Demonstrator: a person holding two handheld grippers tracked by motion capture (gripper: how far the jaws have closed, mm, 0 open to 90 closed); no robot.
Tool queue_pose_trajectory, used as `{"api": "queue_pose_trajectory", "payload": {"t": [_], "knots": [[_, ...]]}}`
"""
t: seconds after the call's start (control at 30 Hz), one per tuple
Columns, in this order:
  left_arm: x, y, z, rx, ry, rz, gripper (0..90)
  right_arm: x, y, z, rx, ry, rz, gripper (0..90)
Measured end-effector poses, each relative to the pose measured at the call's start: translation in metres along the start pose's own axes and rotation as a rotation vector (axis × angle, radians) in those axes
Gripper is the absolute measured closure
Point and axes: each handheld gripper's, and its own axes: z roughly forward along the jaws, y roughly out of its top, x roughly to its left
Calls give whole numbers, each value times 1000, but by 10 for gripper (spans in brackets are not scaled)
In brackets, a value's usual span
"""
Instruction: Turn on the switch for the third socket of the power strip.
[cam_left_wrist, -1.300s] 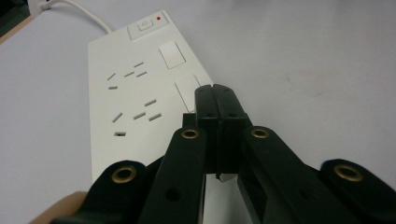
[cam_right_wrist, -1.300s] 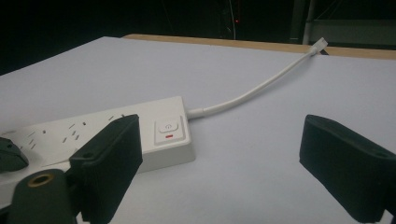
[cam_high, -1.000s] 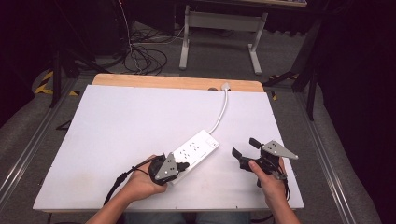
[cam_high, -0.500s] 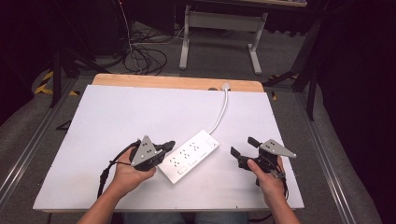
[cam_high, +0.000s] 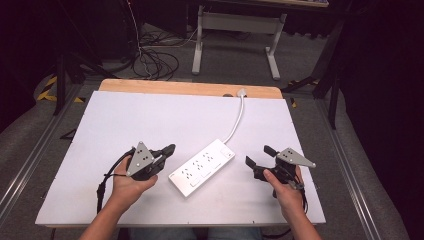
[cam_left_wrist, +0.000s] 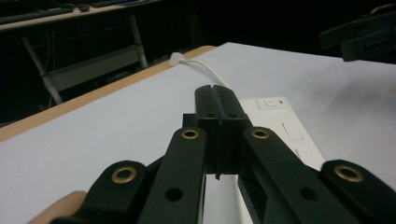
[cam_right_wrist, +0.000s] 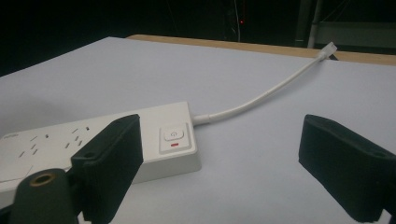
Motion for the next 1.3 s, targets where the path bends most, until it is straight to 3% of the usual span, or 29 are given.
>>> {"api": "queue_pose_trajectory", "payload": {"t": [0.37,0.83,1.3], "knots": [[11,1,-13,-33,72,-38,897,1,2,3,-4,11,3,142],[34,-1,-36,-64,159,-105,864,2,4,9,2,26,-4,141],[52,-2,-57,-82,274,-127,799,2,4,10,3,26,-4,142]]}}
